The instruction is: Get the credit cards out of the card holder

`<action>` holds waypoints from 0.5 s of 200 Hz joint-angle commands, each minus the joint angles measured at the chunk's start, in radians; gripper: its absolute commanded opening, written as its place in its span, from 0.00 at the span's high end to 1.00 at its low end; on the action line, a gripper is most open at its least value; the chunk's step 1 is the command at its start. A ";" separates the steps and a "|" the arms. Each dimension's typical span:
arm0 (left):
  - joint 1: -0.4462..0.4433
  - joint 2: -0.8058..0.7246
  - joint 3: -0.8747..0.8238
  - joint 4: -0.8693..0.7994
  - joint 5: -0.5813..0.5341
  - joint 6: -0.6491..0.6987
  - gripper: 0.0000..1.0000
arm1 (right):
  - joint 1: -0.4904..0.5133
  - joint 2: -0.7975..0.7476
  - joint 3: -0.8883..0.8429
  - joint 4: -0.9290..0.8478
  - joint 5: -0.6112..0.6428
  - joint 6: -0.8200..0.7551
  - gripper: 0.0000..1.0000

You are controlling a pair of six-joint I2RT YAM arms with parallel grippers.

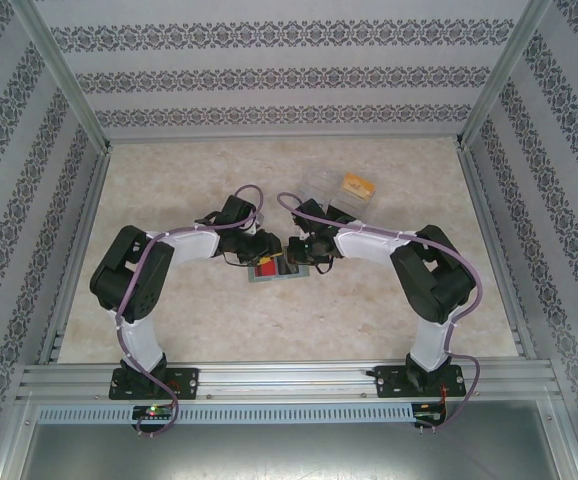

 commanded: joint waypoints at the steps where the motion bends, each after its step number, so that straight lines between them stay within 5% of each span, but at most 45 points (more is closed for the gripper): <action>1: 0.008 0.017 0.022 -0.046 -0.003 0.032 0.63 | 0.000 0.017 0.022 -0.036 0.037 0.010 0.77; 100: 0.007 0.045 0.051 -0.076 0.021 0.059 0.64 | -0.019 0.046 0.000 -0.004 -0.046 0.024 0.79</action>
